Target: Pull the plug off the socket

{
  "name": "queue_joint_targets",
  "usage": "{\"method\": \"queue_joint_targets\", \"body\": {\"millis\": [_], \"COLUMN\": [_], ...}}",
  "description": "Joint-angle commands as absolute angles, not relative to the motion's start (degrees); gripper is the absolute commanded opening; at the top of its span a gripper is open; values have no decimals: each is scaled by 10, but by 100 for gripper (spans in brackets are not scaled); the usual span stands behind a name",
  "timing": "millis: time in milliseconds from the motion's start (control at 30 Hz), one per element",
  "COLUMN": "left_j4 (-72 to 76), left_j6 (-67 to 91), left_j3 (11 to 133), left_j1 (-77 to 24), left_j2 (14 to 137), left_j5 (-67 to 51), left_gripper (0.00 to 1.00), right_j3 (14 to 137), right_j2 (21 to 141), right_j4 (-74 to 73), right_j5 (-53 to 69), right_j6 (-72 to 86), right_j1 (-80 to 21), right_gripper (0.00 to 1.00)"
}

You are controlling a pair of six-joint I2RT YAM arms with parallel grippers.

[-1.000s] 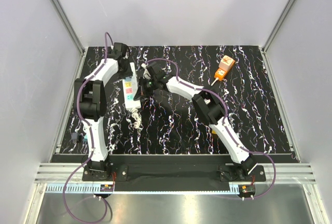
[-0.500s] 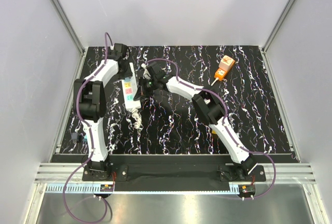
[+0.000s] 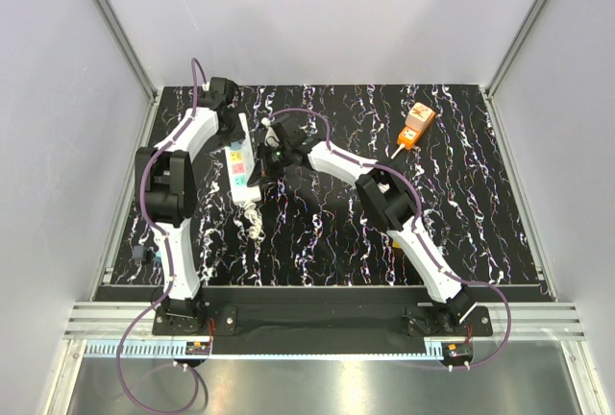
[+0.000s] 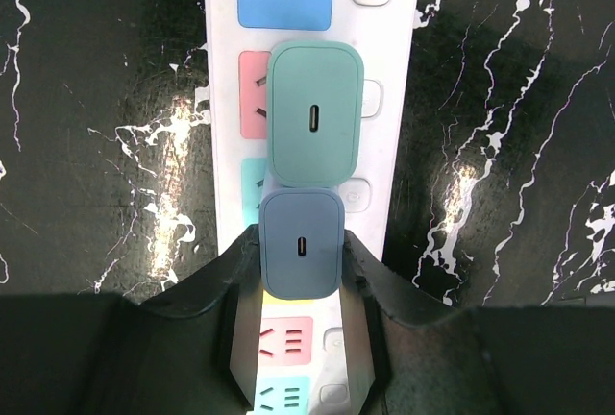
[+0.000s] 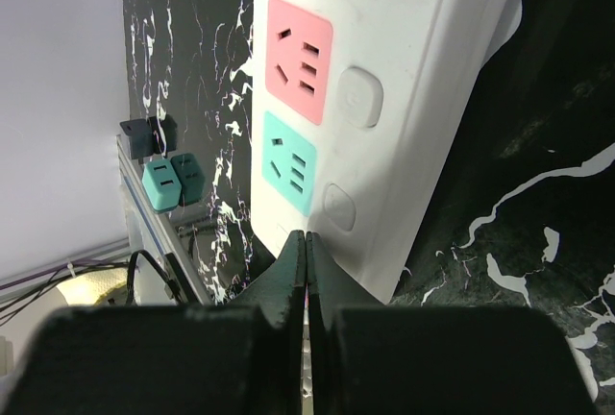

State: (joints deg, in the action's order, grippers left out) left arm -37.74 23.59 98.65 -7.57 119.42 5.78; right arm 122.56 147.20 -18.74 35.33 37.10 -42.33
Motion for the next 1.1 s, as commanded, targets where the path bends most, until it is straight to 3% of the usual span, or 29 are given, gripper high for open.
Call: {"method": "queue_joint_targets", "body": {"millis": [0,467,700,1067], "left_j4": [-352,-218,-242,-239], "left_j6": [249,232,244,265], "left_j3": [1011,847,898,857], "left_j1": [-80,-120,-118,-122], "left_j2": [1136,1031,1062,1049], "left_j5": [41,93,74,86], "left_gripper": [0,0,0,0], "right_j3": [1220,1223,1224,1218], "right_j2": [1518,1520,1522,1524], "right_j4": [-257,-258,-258,-238], "right_j5": [308,311,318,367], "right_j6": [344,344,345,353], "right_j1": [-425,-424,-421,-410], "right_gripper": [0,0,0,1]}}
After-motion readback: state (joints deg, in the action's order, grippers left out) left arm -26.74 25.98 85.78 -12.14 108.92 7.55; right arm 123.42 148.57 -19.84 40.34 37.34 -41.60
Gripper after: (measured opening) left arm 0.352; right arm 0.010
